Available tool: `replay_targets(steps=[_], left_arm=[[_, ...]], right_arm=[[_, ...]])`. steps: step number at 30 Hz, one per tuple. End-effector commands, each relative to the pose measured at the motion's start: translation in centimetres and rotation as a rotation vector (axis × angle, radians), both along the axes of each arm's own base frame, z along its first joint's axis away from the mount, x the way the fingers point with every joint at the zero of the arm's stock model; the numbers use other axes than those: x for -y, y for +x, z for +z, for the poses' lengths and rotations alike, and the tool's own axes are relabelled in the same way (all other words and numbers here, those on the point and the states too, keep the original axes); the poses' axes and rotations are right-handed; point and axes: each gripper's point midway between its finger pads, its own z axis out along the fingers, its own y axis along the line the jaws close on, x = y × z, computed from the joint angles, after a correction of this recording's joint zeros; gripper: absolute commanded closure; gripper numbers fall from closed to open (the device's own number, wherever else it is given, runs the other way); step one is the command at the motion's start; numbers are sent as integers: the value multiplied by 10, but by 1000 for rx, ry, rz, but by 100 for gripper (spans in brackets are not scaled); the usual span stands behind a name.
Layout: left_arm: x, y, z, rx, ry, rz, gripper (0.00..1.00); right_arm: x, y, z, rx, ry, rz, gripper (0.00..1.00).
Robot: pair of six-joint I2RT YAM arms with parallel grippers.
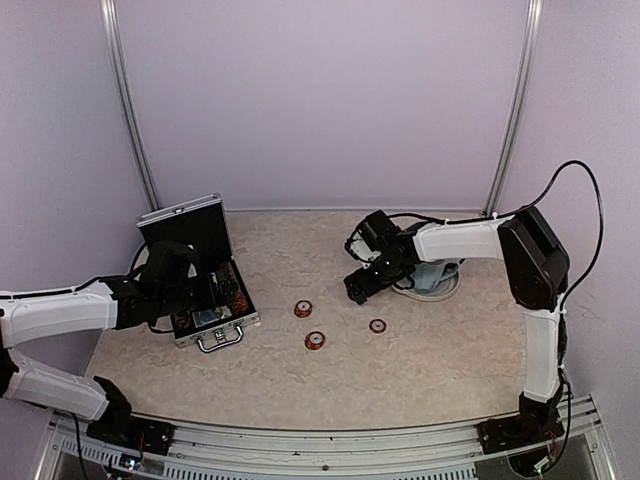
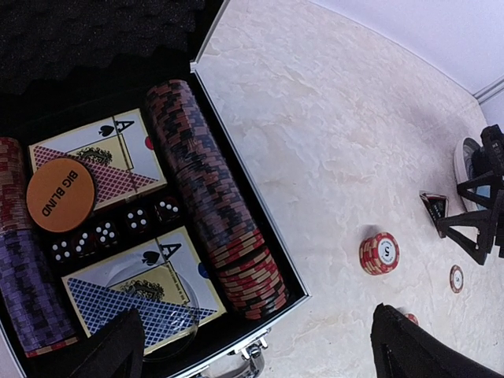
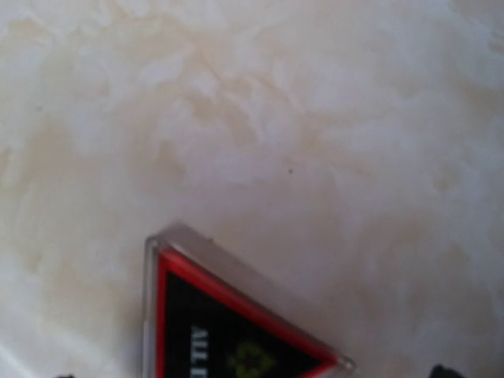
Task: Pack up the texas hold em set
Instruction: Pick up the all-in button from the center of the board.
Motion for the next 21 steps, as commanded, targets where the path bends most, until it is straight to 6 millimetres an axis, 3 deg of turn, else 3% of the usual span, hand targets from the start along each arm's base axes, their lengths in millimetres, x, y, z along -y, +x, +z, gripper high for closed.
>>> replay_targets(steps=[1,12,21], left_arm=[[4,5,10,26,4,-3,1],[8,6,13,33,10,-18,1],[8,5,9,21,13,-19,1]], right_arm=[[3,6,-9,-34,4,-22,5],[3,3,-29,-78,-4,-8,15],[3,2,-27,-82,8,-1,32]])
